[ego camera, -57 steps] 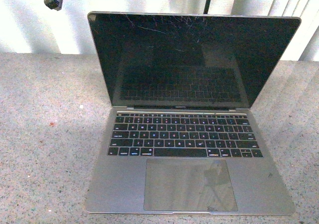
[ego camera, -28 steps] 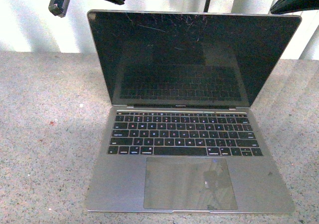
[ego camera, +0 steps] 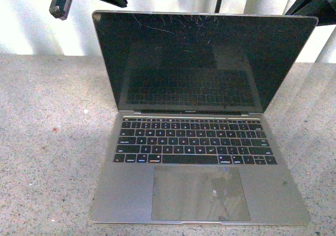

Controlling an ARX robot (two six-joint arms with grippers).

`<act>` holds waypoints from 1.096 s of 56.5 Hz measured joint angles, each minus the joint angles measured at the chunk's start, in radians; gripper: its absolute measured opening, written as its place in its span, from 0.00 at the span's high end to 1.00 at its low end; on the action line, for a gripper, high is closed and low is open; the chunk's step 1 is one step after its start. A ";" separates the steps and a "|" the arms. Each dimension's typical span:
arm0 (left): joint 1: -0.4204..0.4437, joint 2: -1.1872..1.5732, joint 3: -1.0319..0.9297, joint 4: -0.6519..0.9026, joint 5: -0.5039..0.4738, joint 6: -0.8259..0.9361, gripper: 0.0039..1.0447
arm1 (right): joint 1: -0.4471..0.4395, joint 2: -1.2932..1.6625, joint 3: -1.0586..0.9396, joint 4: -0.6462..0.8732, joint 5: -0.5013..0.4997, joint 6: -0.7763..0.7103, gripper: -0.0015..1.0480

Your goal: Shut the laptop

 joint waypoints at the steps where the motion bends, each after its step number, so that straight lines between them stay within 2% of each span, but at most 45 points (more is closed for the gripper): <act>1: -0.002 0.001 -0.002 -0.002 -0.002 0.000 0.97 | 0.002 0.002 0.000 0.000 0.000 0.000 0.97; 62: -0.085 -0.075 -0.148 -0.056 0.013 0.026 0.97 | 0.050 -0.026 -0.055 -0.119 0.061 -0.002 0.97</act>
